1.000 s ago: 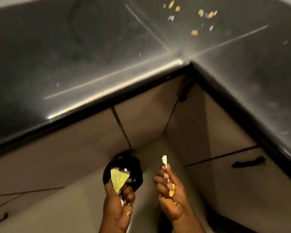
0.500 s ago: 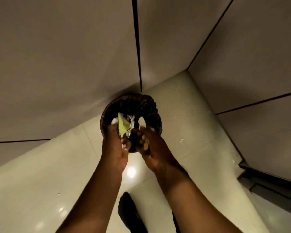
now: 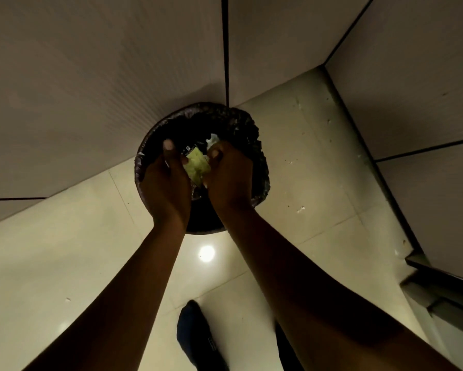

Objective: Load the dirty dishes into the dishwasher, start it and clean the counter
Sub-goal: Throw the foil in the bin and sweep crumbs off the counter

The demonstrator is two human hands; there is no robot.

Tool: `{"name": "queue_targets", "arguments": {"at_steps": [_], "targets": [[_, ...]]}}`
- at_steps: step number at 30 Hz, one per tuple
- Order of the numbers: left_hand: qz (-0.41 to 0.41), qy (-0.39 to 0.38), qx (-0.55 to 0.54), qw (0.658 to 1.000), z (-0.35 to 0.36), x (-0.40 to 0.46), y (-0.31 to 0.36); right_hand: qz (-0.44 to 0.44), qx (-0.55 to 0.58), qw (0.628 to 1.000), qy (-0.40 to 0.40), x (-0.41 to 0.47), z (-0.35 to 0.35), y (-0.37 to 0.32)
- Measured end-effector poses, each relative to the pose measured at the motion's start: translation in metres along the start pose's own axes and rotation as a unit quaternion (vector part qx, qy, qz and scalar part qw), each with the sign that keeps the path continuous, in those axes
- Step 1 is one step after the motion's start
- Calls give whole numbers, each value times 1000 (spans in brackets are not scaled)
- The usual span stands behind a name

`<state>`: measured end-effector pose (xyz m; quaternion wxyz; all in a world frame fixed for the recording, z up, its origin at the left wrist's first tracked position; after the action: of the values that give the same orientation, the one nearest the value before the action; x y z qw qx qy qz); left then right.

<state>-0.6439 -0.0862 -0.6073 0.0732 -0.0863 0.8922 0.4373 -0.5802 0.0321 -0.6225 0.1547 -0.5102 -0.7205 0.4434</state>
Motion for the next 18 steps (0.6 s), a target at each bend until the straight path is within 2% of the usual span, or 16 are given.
{"name": "queue_targets", "arguments": {"at_steps": [2, 5, 8, 10, 12, 15, 18], "targets": [[-21, 3, -44, 999, 6, 1, 0, 2, 8, 1000, -4, 3, 2, -1], [-50, -5, -102, 994, 17, 5, -13, 4, -55, 998, -35, 3, 5, -8], [-80, -61, -110, 989, 26, 6, -33, 29, 1, 994, -107, -5, 21, -8], [-95, -77, -129, 984, 27, 2, -33, 12, 24, 991, -131, -11, 25, -8], [-94, -56, -136, 985, 21, -3, -29, -42, 39, 993, -102, -9, 15, -9], [-69, 1, -139, 988, 12, -7, -22, -86, 78, 993, -17, -2, -18, -20], [64, 58, 9, 996, 0, 3, -4, -85, 144, 986, 28, 16, -47, -25]]}}
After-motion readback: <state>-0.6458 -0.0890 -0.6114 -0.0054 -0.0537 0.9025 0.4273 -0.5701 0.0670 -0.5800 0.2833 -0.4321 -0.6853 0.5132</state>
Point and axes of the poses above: each hand's wrist, its own x-axis towards the middle knuckle, its own z-axis out of the palm, y = z × x, the point moved 7 cm from there along x, towards the middle knuckle, and after that the axes turned 12 degrees about y, right-handed, at the moved point
